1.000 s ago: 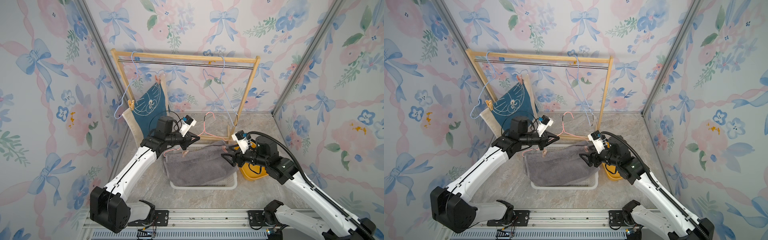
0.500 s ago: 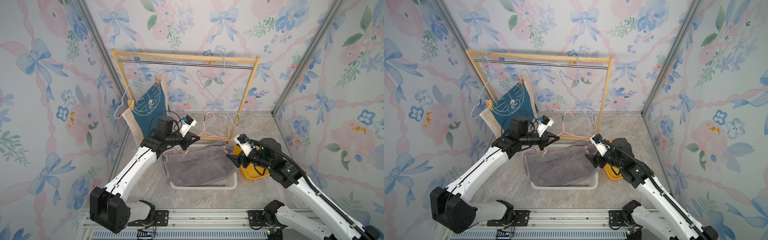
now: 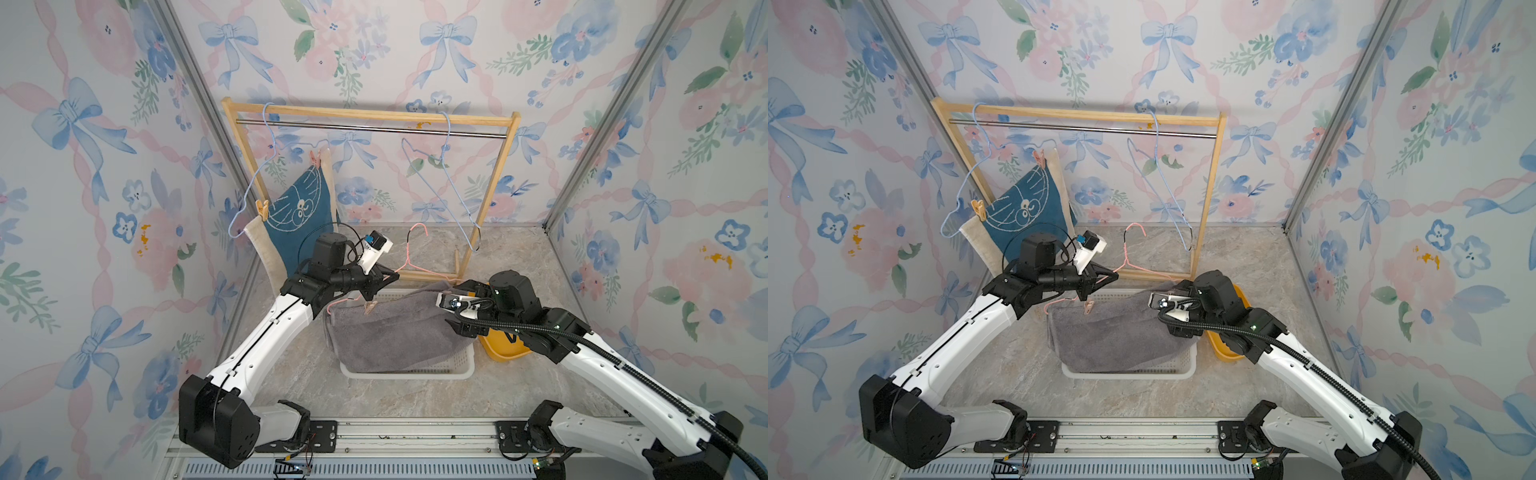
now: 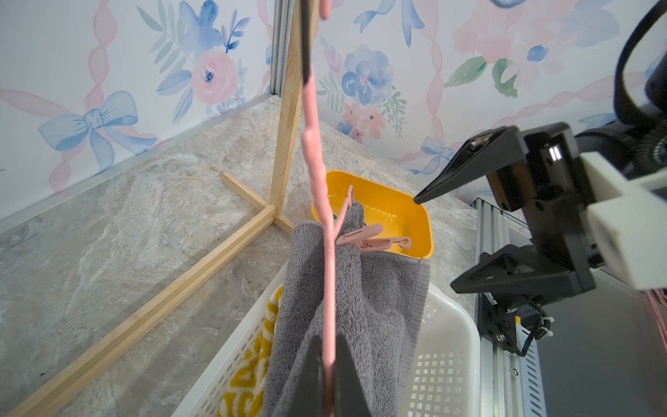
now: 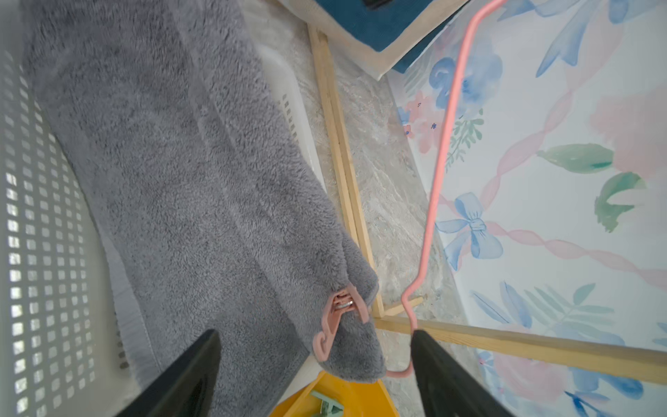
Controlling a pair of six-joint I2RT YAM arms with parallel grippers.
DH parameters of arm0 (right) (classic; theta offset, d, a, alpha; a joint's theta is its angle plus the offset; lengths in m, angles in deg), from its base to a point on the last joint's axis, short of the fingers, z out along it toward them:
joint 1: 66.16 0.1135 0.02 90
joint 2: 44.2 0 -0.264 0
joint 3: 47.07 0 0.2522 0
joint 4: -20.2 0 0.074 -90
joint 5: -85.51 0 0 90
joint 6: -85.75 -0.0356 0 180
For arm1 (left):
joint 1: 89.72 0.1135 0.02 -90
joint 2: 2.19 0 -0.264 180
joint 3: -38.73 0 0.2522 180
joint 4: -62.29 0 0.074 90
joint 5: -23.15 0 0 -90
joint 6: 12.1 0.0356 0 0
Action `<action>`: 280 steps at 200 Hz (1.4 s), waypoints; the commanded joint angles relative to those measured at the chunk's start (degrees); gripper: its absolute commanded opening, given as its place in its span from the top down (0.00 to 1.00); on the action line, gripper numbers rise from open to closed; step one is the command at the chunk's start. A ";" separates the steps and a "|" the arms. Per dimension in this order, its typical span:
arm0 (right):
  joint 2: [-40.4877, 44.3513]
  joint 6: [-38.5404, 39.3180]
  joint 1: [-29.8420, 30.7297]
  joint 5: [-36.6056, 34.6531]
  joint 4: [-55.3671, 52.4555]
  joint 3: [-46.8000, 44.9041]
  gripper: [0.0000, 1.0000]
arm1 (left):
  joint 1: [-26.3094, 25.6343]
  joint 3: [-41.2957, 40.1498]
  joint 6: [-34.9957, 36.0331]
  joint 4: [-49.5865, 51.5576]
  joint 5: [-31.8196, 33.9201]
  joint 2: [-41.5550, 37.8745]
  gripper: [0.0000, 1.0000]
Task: Remove the clothespins securing towels to the hanger
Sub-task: Remove the clothespin from the hanger.
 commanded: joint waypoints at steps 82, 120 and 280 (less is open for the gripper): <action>-3.46 9.00 -0.92 -5.78 -2.14 1.49 0.33 | -1.43 -1.50 0.42 -1.87 -0.34 -2.89 1.00; -5.52 9.92 -0.71 -5.55 -0.90 1.78 0.38 | -1.82 -1.72 0.56 -1.87 -0.15 -3.07 1.00; -8.53 12.96 0.61 -9.91 2.68 1.23 0.59 | -2.55 -1.62 0.53 -1.87 -0.45 -2.18 1.00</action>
